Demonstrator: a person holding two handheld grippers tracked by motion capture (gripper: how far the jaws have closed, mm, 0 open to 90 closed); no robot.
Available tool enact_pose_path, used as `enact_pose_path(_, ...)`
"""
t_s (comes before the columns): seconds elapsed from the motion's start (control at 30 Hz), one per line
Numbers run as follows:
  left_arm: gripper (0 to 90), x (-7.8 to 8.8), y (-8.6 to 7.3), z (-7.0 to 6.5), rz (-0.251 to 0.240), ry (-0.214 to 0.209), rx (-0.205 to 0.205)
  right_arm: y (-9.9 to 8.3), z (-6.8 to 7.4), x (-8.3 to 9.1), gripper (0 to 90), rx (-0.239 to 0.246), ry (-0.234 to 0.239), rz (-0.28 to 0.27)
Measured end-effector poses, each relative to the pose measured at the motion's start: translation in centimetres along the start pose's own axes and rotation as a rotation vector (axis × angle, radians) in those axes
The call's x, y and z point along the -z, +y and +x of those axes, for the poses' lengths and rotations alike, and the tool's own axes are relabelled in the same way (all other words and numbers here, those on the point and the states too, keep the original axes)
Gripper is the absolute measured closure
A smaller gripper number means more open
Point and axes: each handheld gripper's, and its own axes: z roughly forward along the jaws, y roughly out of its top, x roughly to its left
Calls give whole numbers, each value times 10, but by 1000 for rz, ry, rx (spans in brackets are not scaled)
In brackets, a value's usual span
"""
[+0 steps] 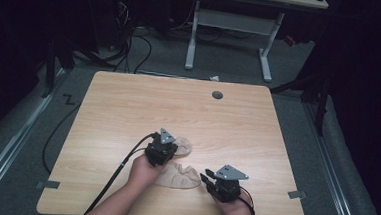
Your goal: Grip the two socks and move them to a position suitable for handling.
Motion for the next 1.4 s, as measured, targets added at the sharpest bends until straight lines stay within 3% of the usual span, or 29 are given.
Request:
enact_pose_path(0.17, 865, -9, 6, -9, 12, -26, -23, 0, -2, 1, 718, -4, -2, -5)
enact_pose_path(0.37, 842, -15, 5, -9, 26, -29, -14, 0, -1, 0, 718, 3, -2, -2)
enact_pose_path(0.47, 765, -12, 6, -8, 21, -37, -18, 0, -1, 0, 718, 2, -2, -3)
enact_pose_path(0.53, 658, -5, 8, -6, 4, -19, -24, -1, -2, 0, 717, 0, -2, -1)
enact_pose_path(0.7, 606, 20, 5, 12, -42, 17, 16, -1, -2, -1, 714, -4, -4, 4)
enact_pose_path(0.87, 571, 37, -15, 36, -49, 76, 66, -1, 0, -1, 713, -4, 0, 4)
enact_pose_path(0.97, 579, 43, -30, 48, -41, 88, 91, 0, 1, -3, 712, -5, 7, 4)
enact_pose_path(1.1, 579, 47, -46, 59, -37, 75, 145, 3, 1, -4, 712, -15, 9, 0)
enact_pose_path(1.4, 548, 42, -53, 55, -45, 12, 178, 15, -3, -8, 713, -25, -6, -10)
